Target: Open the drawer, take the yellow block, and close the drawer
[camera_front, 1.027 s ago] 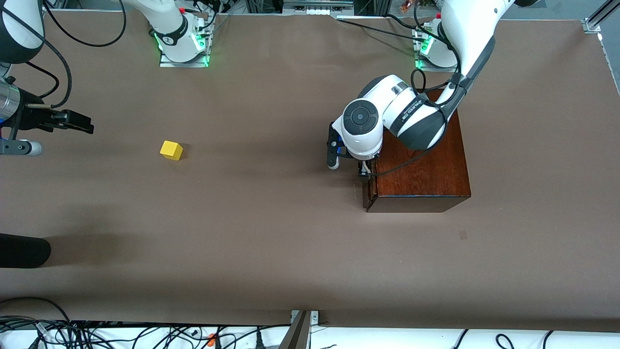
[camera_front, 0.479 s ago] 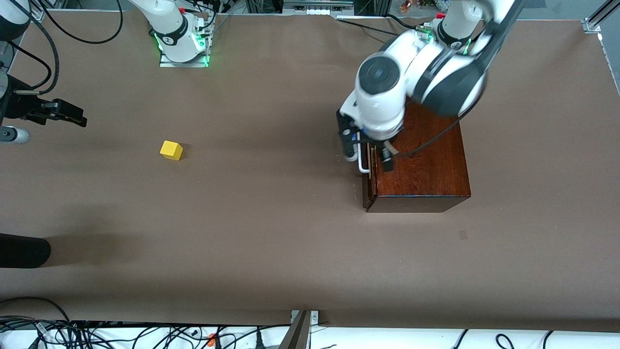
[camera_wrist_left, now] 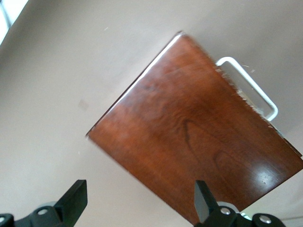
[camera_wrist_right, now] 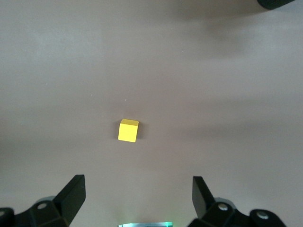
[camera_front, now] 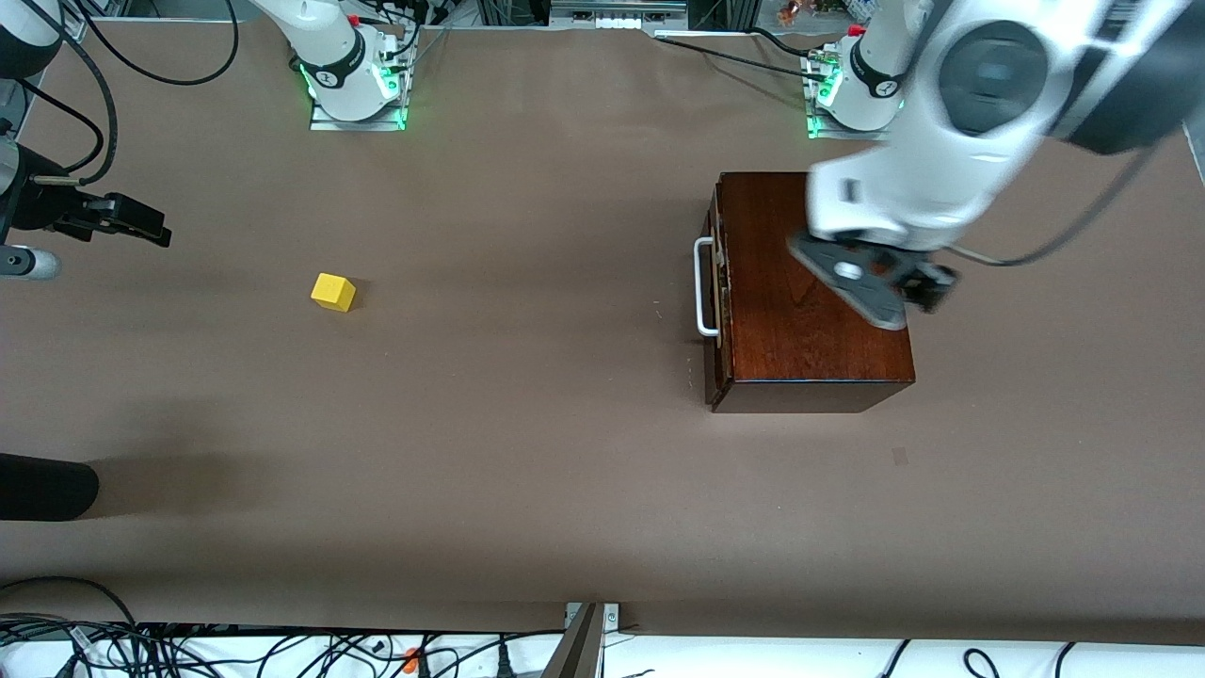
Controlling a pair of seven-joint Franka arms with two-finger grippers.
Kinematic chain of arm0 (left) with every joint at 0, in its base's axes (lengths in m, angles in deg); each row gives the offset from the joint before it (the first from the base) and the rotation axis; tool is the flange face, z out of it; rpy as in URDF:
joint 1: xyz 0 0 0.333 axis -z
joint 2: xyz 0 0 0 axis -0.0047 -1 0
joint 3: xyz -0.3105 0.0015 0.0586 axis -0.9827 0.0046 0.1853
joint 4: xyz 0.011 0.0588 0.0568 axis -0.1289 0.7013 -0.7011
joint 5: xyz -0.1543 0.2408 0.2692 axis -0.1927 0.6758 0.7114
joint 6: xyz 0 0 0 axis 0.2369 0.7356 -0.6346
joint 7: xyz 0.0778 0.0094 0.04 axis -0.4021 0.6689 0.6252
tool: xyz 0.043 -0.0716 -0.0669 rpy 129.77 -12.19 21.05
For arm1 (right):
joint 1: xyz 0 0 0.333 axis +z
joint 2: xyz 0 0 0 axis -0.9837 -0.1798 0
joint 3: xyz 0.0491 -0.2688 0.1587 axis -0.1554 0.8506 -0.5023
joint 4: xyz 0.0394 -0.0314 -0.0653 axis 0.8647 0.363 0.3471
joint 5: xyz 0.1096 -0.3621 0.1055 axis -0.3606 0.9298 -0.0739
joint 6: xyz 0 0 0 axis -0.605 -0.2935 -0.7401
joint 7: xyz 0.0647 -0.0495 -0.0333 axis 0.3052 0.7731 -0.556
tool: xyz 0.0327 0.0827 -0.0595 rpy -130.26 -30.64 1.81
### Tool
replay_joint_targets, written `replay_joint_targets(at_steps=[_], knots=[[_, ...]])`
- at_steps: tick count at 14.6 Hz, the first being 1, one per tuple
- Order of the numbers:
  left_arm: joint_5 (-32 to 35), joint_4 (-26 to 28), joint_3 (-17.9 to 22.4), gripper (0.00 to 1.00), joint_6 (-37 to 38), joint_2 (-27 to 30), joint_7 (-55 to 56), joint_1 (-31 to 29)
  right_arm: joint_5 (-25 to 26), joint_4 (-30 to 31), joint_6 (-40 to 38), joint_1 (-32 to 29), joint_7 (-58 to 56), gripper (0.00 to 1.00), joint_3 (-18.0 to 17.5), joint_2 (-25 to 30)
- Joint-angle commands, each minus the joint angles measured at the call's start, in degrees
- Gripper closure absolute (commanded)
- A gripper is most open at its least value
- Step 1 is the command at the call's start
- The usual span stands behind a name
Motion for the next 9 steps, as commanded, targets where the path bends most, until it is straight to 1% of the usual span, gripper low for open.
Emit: replay_joint_targets(at_steps=[1,3,4,5,6,7,9], knots=[[-1.1,-1.5,0.5,0.0,2.5,1.6,15.5,-0.7,1.0,1.1,1.2,-1.1,0.4,0.0,-1.2,1.3],[0.5,-1.6,0.3,0.0,2.8,2.4,30.5,0.2,1.0,0.4,1.3,-1.0,-0.4,0.0,-1.2,1.1],[0.4,-1.5,0.6,0.0,3.4,3.3,35.2,-0.2,1.0,0.4,1.4,-1.0,-0.5,0.0,-1.2,1.1],[-0.9,-0.3,0.8,0.0,2.3,4.4,36.0,-1.6,1.0,0.4,1.8,-1.0,-0.5,0.0,-1.0,1.0],[-2.3,2.1,3.4,0.0,0.6,6.9,35.6,-1.6,0.9,0.4,1.9,-1.1,-0.6,0.0,-0.9,0.9],[-4.0,5.7,5.9,0.0,-2.4,9.9,35.4,-1.0,0.7,0.4,1.8,-1.0,-0.6,0.0,-0.9,1.0],[-8.6,15.6,10.7,0.0,-8.1,17.2,35.4,-0.4,0.6,0.4,1.8,-1.0,-1.0,0.0,-1.0,0.9]])
